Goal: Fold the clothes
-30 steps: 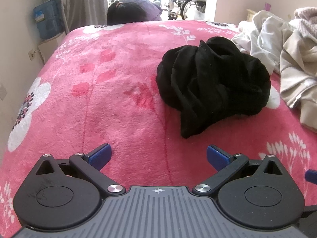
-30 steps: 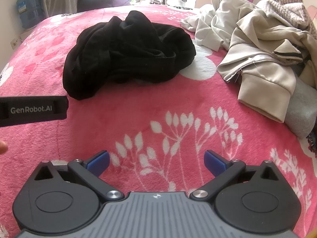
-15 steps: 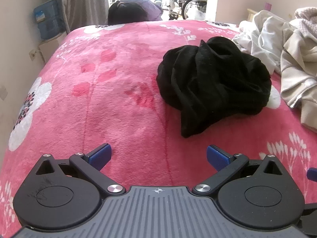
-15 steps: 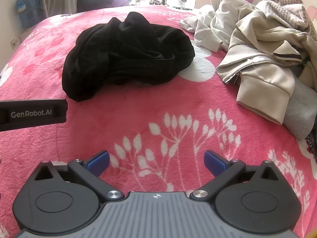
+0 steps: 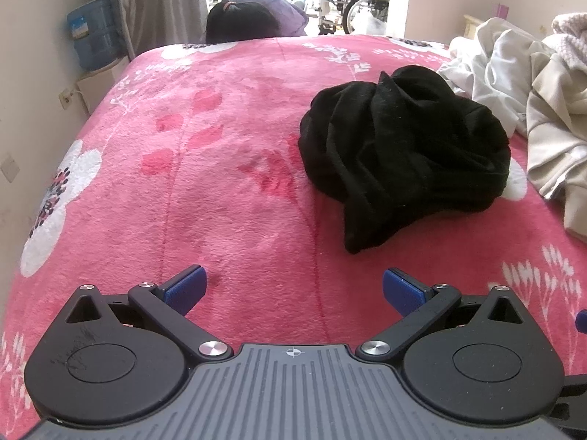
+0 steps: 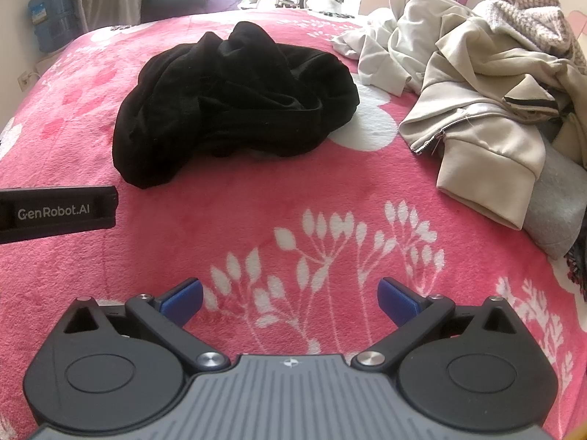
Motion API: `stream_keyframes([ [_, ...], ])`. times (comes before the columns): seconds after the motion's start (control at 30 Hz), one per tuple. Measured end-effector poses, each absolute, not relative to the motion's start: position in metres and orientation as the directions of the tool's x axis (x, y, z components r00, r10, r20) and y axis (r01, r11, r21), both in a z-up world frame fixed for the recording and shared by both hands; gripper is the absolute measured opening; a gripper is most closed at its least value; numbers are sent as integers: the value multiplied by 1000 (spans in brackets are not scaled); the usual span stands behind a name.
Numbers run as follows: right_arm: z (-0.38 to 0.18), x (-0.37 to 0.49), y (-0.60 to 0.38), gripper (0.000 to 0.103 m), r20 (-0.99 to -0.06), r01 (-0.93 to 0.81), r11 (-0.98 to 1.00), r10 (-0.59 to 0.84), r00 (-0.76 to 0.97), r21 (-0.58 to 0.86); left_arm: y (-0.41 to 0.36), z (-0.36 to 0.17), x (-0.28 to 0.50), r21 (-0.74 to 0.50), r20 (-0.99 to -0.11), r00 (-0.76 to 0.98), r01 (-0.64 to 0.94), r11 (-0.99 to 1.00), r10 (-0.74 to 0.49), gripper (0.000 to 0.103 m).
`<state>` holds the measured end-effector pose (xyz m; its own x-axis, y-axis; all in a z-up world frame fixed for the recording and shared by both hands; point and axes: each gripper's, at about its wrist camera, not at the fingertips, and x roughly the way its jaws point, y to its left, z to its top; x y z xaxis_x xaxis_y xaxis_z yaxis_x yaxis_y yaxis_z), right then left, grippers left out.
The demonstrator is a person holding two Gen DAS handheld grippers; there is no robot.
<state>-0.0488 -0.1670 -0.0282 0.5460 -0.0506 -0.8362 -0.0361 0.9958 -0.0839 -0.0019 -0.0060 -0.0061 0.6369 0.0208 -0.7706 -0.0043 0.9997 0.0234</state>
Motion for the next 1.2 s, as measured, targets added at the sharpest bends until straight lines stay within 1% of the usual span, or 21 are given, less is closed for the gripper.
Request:
stream_keyframes([
  [0.93, -31, -49, -168, 103, -834, -25, 996, -60, 549, -88, -5, -8, -3, 46, -756, 653, 7, 999, 30, 103],
  [1.1, -26, -43, -184, 103, -806, -23, 998, -28, 592, -52, -6, -3, 6, 50, -728, 686, 53, 997, 0, 103],
  [1.2, -15, -29, -195, 103, -758, -57, 998, 15, 653, -30, -6, 3, 16, 46, -699, 714, 93, 995, -35, 103],
])
